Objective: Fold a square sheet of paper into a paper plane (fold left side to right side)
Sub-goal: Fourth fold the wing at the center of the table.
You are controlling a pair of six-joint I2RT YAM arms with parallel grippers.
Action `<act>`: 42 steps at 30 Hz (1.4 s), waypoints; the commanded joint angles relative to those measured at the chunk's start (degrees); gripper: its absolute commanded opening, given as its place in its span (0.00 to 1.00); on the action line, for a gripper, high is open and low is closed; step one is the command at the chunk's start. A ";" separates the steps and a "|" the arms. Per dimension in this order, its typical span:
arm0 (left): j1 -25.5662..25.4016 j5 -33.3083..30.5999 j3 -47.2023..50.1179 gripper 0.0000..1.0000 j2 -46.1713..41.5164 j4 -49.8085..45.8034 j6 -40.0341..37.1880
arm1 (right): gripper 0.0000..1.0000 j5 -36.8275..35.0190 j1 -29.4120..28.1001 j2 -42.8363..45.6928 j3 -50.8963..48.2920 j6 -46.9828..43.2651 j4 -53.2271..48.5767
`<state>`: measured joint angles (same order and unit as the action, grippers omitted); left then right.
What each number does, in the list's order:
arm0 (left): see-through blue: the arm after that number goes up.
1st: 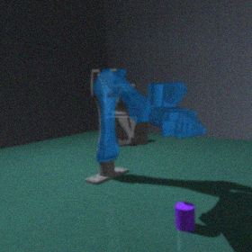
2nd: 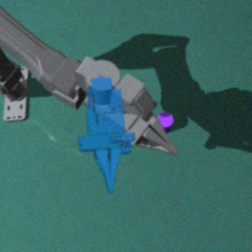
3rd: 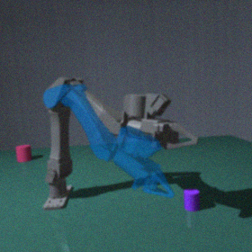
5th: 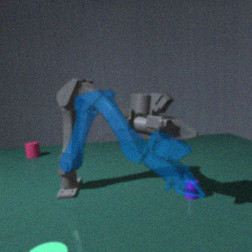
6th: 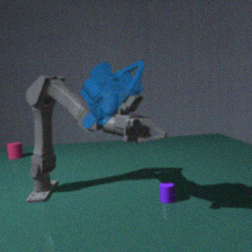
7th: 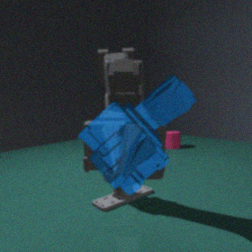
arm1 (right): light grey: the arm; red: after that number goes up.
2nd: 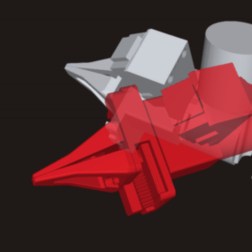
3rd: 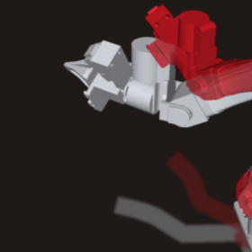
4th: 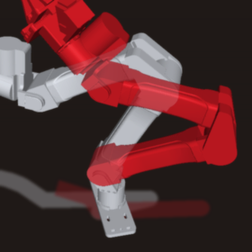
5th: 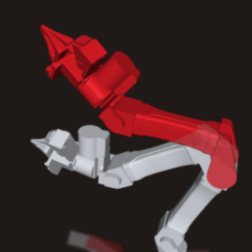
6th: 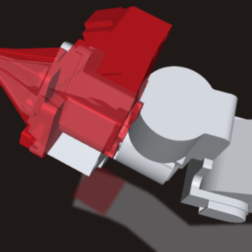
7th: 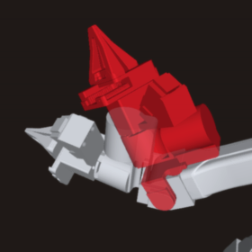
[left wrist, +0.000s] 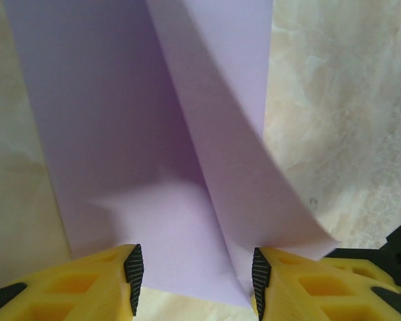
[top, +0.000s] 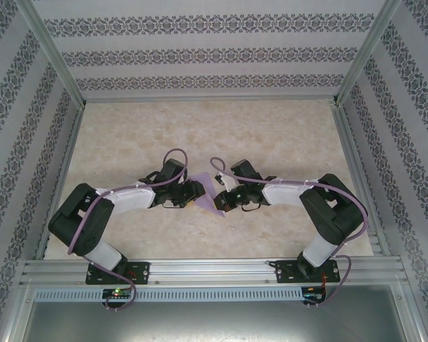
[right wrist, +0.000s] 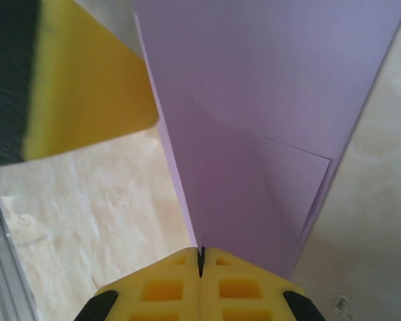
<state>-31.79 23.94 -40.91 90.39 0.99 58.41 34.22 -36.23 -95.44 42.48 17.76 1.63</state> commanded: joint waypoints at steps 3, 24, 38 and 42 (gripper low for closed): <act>-0.11 0.13 -2.74 0.50 2.63 2.10 0.91 | 0.00 4.48 1.25 -0.71 0.23 3.01 2.78; -0.13 0.31 -5.18 0.50 7.93 1.99 1.77 | 0.01 5.68 2.52 -3.39 0.32 4.30 2.77; -0.20 -0.14 -4.75 0.50 8.27 1.03 1.92 | 0.22 6.48 5.24 1.30 0.67 4.75 2.19; -0.21 -0.18 -4.87 0.50 8.14 0.85 1.97 | 0.26 8.00 5.31 0.15 1.81 5.46 2.39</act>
<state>-31.81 24.40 -45.41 97.17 2.68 59.35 39.75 -31.22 -95.48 42.70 22.72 3.29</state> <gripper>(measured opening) 0.500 0.259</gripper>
